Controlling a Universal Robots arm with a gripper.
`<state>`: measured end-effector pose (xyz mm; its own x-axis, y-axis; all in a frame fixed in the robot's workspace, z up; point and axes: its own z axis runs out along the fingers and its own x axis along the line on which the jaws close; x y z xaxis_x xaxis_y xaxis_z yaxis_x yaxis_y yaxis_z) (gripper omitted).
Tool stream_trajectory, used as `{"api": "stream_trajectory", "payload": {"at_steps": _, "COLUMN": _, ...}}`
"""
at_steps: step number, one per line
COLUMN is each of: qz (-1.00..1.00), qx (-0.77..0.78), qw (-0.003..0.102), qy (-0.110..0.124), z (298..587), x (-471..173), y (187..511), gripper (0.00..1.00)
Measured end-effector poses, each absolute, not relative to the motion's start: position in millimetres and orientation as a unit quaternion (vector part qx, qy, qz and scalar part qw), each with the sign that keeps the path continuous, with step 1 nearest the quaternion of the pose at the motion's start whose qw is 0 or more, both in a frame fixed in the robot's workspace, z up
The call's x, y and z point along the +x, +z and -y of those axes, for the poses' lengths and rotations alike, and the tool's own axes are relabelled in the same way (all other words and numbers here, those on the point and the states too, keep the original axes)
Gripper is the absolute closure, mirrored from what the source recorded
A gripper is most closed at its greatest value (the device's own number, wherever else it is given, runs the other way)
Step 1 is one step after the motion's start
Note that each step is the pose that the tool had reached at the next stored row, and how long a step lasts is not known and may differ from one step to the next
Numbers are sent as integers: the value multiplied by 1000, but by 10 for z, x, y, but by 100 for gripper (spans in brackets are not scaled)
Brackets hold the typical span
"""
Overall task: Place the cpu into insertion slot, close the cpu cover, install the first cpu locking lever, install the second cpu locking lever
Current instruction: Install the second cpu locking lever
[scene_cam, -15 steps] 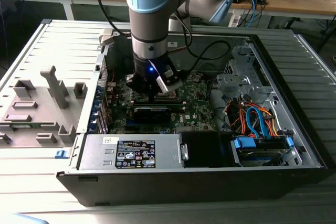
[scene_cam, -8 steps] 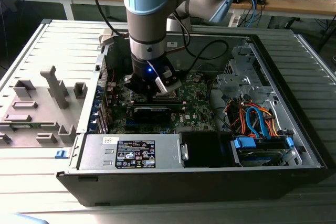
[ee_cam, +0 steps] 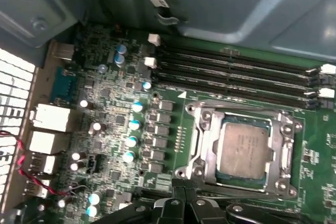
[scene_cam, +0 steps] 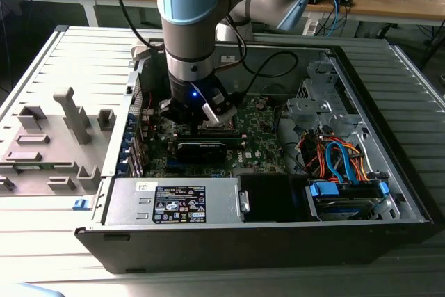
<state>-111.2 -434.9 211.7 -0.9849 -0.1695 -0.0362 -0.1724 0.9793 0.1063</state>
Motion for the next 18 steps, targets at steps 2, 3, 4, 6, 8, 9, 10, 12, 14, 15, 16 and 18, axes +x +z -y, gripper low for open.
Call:
{"api": "stream_trajectory", "payload": {"at_steps": 2, "qz": -994, "qx": -88, "qw": 14, "qy": 58, "z": 4354, "x": -1128, "y": 2110, "gripper": 89}}
{"api": "stream_trajectory", "payload": {"at_steps": 3, "qz": -994, "qx": -89, "qw": 14, "qy": 59, "z": 4354, "x": -1128, "y": 2105, "gripper": 89}}
{"api": "stream_trajectory", "payload": {"at_steps": 4, "qz": -994, "qx": -90, "qw": 14, "qy": 60, "z": 4354, "x": -1128, "y": 2102, "gripper": 89}}
{"api": "stream_trajectory", "payload": {"at_steps": 6, "qz": -994, "qx": -93, "qw": 14, "qy": 61, "z": 4355, "x": -1129, "y": 2088, "gripper": 89}}
{"api": "stream_trajectory", "payload": {"at_steps": 8, "qz": -993, "qx": -95, "qw": 14, "qy": 62, "z": 4355, "x": -1129, "y": 2076, "gripper": 89}}
{"api": "stream_trajectory", "payload": {"at_steps": 9, "qz": -993, "qx": -96, "qw": 14, "qy": 63, "z": 4355, "x": -1129, "y": 2072, "gripper": 89}}
{"api": "stream_trajectory", "payload": {"at_steps": 10, "qz": -993, "qx": -96, "qw": 14, "qy": 64, "z": 4354, "x": -1128, "y": 2071, "gripper": 89}}
{"api": "stream_trajectory", "payload": {"at_steps": 12, "qz": -993, "qx": -98, "qw": 14, "qy": 66, "z": 4350, "x": -1128, "y": 2070, "gripper": 89}}
{"api": "stream_trajectory", "payload": {"at_steps": 14, "qz": -992, "qx": -100, "qw": 14, "qy": 72, "z": 4348, "x": -1128, "y": 2066, "gripper": 89}}
{"api": "stream_trajectory", "payload": {"at_steps": 15, "qz": -992, "qx": -101, "qw": 15, "qy": 75, "z": 4348, "x": -1128, "y": 2060, "gripper": 89}}
{"api": "stream_trajectory", "payload": {"at_steps": 16, "qz": -992, "qx": -101, "qw": 15, "qy": 78, "z": 4348, "x": -1128, "y": 2053, "gripper": 89}}
{"api": "stream_trajectory", "payload": {"at_steps": 18, "qz": -991, "qx": -102, "qw": 15, "qy": 81, "z": 4348, "x": -1128, "y": 2041, "gripper": 89}}
